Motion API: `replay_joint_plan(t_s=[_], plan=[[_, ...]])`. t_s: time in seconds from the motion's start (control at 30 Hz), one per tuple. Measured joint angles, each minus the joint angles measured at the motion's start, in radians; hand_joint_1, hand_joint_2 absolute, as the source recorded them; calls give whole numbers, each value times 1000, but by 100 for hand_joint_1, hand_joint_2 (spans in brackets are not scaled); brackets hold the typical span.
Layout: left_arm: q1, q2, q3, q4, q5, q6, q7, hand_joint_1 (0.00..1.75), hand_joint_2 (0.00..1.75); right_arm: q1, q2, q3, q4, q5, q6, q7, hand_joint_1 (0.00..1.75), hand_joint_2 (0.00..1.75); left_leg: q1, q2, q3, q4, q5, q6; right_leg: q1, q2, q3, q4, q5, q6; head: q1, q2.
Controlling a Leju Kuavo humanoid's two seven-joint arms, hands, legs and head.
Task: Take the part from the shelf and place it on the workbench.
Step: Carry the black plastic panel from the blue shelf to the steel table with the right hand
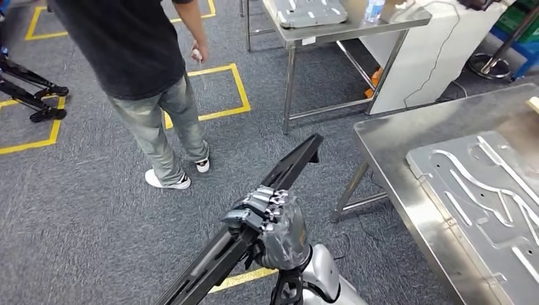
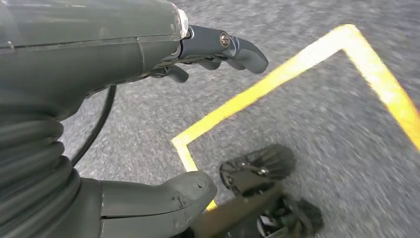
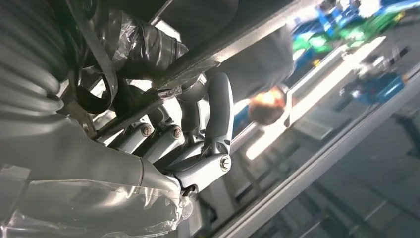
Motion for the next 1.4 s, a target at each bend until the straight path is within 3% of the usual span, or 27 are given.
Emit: replay_joint_plan(t_s=[0.07,0.1,0.13,0.17,0.2,0.27,0.33,0.4,0.43,0.5,0.57,0.63,0.67,0.7,0.77,0.83,0.87,0.93,1.0,1.07,1.1,1.17,1.2,1.23,1.3,1.37,1.4], plan=[[3,0,0,0,1,-1,0,0,175,7,-3,-11,-1,19,0,9,175,175,2,-46,-60,129,-60,-4,0,22,2,-1,1,-6,0,0],[6,0,0,0,1,-1,0,0,175,14,-6,-17,-1,29,0,12,175,175,3,-56,-91,189,-79,-5,-1,35,1,1,1,-7,0,0],[9,0,0,0,2,-2,0,0,175,21,-9,-26,-1,39,0,16,175,175,4,-58,-107,216,-78,-7,-1,49,0,4,0,-6,0,0],[11,1,0,0,3,-3,0,0,175,29,-14,-35,-2,48,0,18,175,175,6,-59,-106,204,-57,-8,-2,64,0,8,-2,-4,0,0],[11,2,0,0,3,-4,0,0,175,36,-19,-46,-3,56,0,21,175,175,8,-64,-86,154,-20,-10,-4,77,-1,14,-5,-1,0,0],[12,3,1,0,3,-7,0,0,175,49,-28,-71,-9,71,0,27,175,175,16,-102,-31,26,40,-12,-7,102,-7,33,-16,11,0,0],[12,3,2,0,4,-9,-1,0,175,61,-37,-101,-18,87,0,29,175,175,18,-132,-7,-31,51,-6,-8,122,-20,47,-20,24,0,0],[12,3,2,0,3,-11,-1,0,175,73,-48,-129,-30,114,0,29,175,175,15,-121,-7,-33,50,8,-11,140,-29,46,-16,36,0,0],[11,3,2,0,2,-12,-1,0,175,77,-55,-140,-37,129,0,31,175,175,14,-110,-6,-37,53,16,-11,136,-31,49,-18,40,0,0],[9,2,2,0,0,-14,-1,0,175,76,-73,-162,-53,158,1,41,175,175,15,-88,-2,-47,59,31,-10,93,-54,95,-47,49,1,0],[9,2,2,0,-2,-15,-1,0,175,63,-99,-186,-71,172,9,64,175,175,12,-63,-1,-50,59,40,-10,42,-113,212,-106,57,1,0],[10,2,2,0,-4,-17,0,0,175,44,-136,-216,-93,171,28,92,175,175,9,-37,-1,-50,57,43,-14,29,-163,306,-132,62,1,0],[10,2,2,0,-3,-17,0,0,175,34,-158,-234,-106,166,41,105,175,175,8,-26,0,-49,55,44,-15,27,-163,305,-119,63,1,0],[9,2,2,0,-2,-18,0,0,175,23,-180,-255,-119,158,52,113,175,175,7,-16,2,-49,54,44,-14,22,-143,265,-89,61,1,0],[8,2,2,0,-1,-19,0,0,175,0,-218,-296,-145,146,67,122,175,175,4,1,9,-49,49,40,-6,-15,-71,129,-27,50,1,0],[8,1,2,0,0,-19,0,0,175,-17,-241,-323,-164,141,71,123,175,175,1,18,14,-49,44,32,7,-47,-29,44,-5,36,1,0],[8,1,2,0,0,-19,0,0,175,-21,-252,-331,-172,141,71,126,175,175,-1,27,16,-50,41,27,11,-47,-28,35,-8,32,1,0],[6,1,2,0,2,-21,0,0,175,-21,-281,-350,-193,138,71,136,175,175,-1,40,21,-52,36,18,7,-25,-28,30,-4,24,1,0],[6,1,2,0,5,-23,-2,0,175,-18,-324,-393,-222,111,77,150,175,175,-1,9,8,-14,6,11,-3,-5,-21,20,0,14,1,0],[9,1,2,0,9,-25,-4,0,175,-8,-371,-462,-251,50,99,151,175,175,1,-40,-45,101,-54,8,-7,13,-16,16,1,7,0,0],[12,1,2,0,11,-26,-5,0,175,1,-395,-505,-262,10,118,146,175,175,1,-50,-80,171,-81,8,-7,23,-16,17,0,5,0,0],[18,1,2,0,12,-28,-6,0,175,24,-442,-600,-283,-58,159,136,175,175,2,-57,-124,244,-88,8,-6,47,-16,21,-3,5,0,0],[19,1,2,0,13,-28,-7,0,175,36,-471,-654,-292,-86,182,135,175,175,2,-58,-119,220,-60,10,-7,60,-15,25,-6,7,0,0],[19,2,2,0,13,-28,-7,0,175,46,-500,-710,-300,-110,207,138,175,175,2,-64,-97,162,-19,12,-9,73,-15,30,-10,11,0,0],[20,2,2,0,15,-28,-9,0,175,64,-564,-832,-308,-156,257,146,175,175,4,-103,-44,33,43,18,-13,95,-19,44,-20,22,0,0],[21,3,2,0,16,-28,-9,0,175,77,-614,-942,-308,-188,290,144,175,175,2,-130,-22,-19,54,23,-18,116,-27,51,-22,36,0,0],[20,3,2,0,17,-28,-10,0,175,81,-633,-984,-309,-195,298,141,175,175,0,-124,-20,-23,53,27,-20,127,-31,50,-20,43,0,0]])
